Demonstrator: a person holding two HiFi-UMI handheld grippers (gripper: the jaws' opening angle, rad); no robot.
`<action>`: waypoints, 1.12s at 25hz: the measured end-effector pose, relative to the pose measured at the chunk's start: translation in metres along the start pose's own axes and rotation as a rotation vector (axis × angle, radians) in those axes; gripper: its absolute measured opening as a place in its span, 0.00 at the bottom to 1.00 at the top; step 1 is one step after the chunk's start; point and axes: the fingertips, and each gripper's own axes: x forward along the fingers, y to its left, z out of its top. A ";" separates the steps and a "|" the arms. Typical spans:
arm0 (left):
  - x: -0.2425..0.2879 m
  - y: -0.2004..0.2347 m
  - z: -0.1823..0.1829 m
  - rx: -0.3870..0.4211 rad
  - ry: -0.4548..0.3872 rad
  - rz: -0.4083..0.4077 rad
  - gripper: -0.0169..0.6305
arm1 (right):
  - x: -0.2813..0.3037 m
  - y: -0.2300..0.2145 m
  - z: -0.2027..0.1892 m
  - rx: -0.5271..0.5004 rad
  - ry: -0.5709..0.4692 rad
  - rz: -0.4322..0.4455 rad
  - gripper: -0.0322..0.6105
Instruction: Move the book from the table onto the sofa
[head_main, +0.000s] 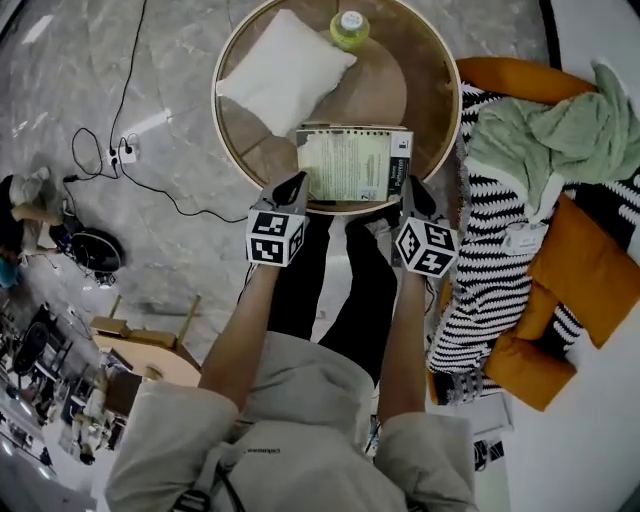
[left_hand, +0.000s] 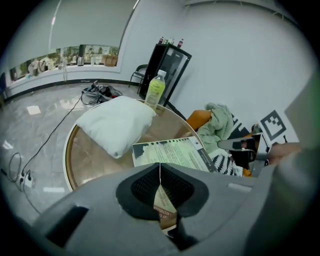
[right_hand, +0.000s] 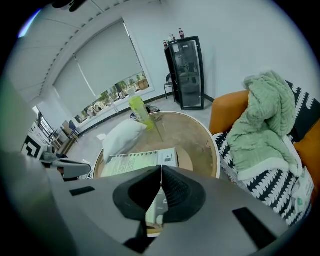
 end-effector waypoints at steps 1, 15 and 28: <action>0.004 0.005 0.001 -0.021 -0.004 0.017 0.04 | 0.007 -0.002 0.001 -0.008 0.002 0.005 0.06; 0.030 0.029 0.001 -0.123 -0.012 0.091 0.12 | 0.040 -0.035 -0.002 -0.035 0.025 0.063 0.15; 0.050 0.026 -0.014 -0.236 0.061 0.019 0.43 | 0.058 -0.024 -0.014 0.017 0.096 0.182 0.40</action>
